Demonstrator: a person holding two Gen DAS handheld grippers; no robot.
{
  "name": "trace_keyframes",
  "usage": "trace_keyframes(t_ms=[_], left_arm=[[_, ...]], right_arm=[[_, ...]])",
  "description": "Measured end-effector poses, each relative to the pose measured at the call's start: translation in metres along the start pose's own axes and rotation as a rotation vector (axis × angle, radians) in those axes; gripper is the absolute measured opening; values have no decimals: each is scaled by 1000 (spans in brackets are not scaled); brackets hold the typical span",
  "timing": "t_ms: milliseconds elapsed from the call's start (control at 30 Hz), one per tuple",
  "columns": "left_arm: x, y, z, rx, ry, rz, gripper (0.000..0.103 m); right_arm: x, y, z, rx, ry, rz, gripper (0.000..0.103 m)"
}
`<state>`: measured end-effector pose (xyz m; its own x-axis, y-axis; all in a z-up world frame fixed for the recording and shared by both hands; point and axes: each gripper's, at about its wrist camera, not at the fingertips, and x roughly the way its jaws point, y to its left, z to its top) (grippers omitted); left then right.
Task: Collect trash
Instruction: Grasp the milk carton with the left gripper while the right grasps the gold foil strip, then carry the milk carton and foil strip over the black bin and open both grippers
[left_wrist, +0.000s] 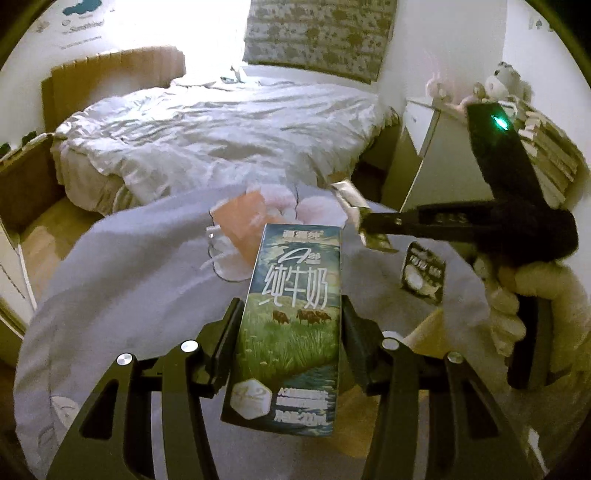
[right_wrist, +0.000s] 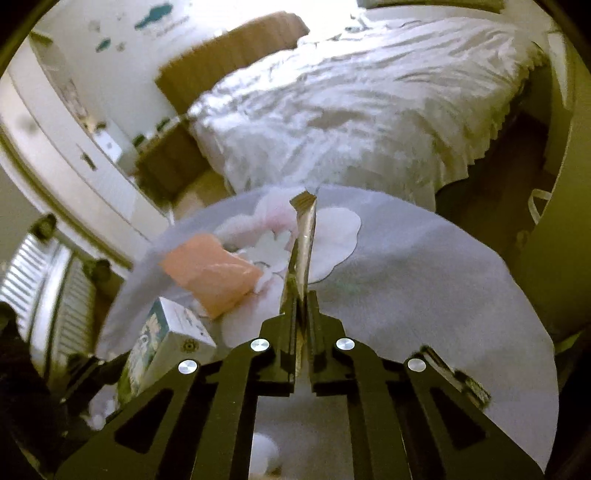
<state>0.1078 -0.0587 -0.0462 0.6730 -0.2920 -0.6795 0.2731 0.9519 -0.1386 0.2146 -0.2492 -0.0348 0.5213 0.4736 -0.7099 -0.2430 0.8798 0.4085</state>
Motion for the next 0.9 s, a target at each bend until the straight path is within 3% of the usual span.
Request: trace_keyframes(t_ms=[300,633,900], left_arm=[[-46,-59,23,70,-116,-42,50],[-53,-176,42,214,-158,-192,50],[-33,-260,41,310,-137,-307,50]], right_arm=[[-120,-13,-31,50,-241,34,6],[-246,-75,-75,121,-455,-112,6],[-306,-144,-117,227,-526,-241,6]])
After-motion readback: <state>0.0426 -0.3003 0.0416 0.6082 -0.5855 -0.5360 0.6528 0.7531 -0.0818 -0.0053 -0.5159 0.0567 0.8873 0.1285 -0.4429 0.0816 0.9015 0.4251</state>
